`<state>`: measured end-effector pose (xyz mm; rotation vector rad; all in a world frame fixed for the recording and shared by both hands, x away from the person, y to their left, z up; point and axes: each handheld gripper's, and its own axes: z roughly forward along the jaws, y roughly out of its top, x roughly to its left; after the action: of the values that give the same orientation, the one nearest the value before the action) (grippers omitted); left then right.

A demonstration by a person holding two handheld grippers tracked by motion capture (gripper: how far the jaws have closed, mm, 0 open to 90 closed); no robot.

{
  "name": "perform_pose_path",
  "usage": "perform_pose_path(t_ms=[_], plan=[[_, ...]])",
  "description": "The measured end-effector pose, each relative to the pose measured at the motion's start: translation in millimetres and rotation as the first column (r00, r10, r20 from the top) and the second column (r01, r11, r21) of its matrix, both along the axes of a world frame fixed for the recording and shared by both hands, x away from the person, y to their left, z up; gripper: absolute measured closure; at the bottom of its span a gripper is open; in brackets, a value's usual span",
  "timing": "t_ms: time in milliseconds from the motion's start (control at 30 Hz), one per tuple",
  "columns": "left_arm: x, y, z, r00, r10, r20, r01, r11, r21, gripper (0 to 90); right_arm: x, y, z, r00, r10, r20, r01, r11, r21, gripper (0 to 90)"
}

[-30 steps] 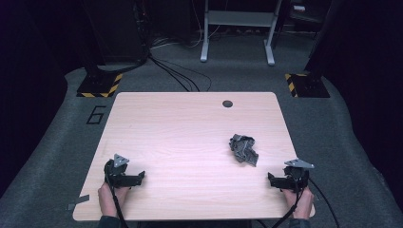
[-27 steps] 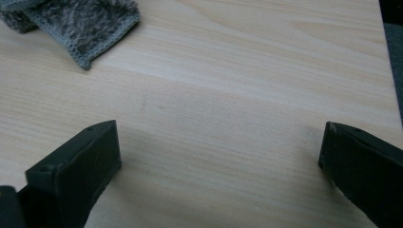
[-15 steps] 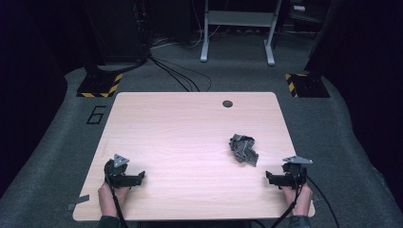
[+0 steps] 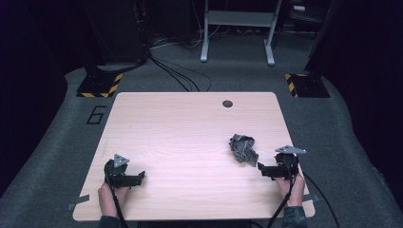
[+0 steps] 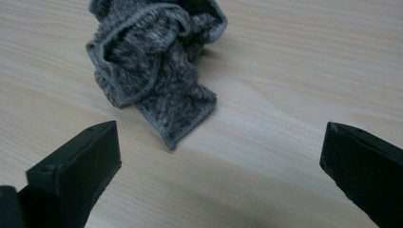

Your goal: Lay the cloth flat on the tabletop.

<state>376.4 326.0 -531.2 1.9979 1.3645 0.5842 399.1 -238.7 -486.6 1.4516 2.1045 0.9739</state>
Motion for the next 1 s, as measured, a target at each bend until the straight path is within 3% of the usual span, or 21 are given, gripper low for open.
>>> perform_pose_path(t_ms=[500,833,1000], plan=[[-0.1,-0.1,0.0,1.0000,0.000,0.001,0.000,1.0000,-0.001,0.2,29.7,38.2,15.9,0.9938,0.111,0.005,-0.111,0.994,0.013,0.0],[0.0,-0.6,-0.8,0.9999,0.006,0.012,-0.006,1.0000,0.000,0.2,52.4,62.9,11.2,0.9887,0.148,-0.024,-0.148,0.989,0.004,0.6],[0.0,-0.6,-0.8,0.9999,0.006,0.011,-0.006,1.0000,-0.001,0.2,57.7,66.6,5.9,0.9901,0.138,-0.027,-0.138,0.990,-0.011,15.2]])
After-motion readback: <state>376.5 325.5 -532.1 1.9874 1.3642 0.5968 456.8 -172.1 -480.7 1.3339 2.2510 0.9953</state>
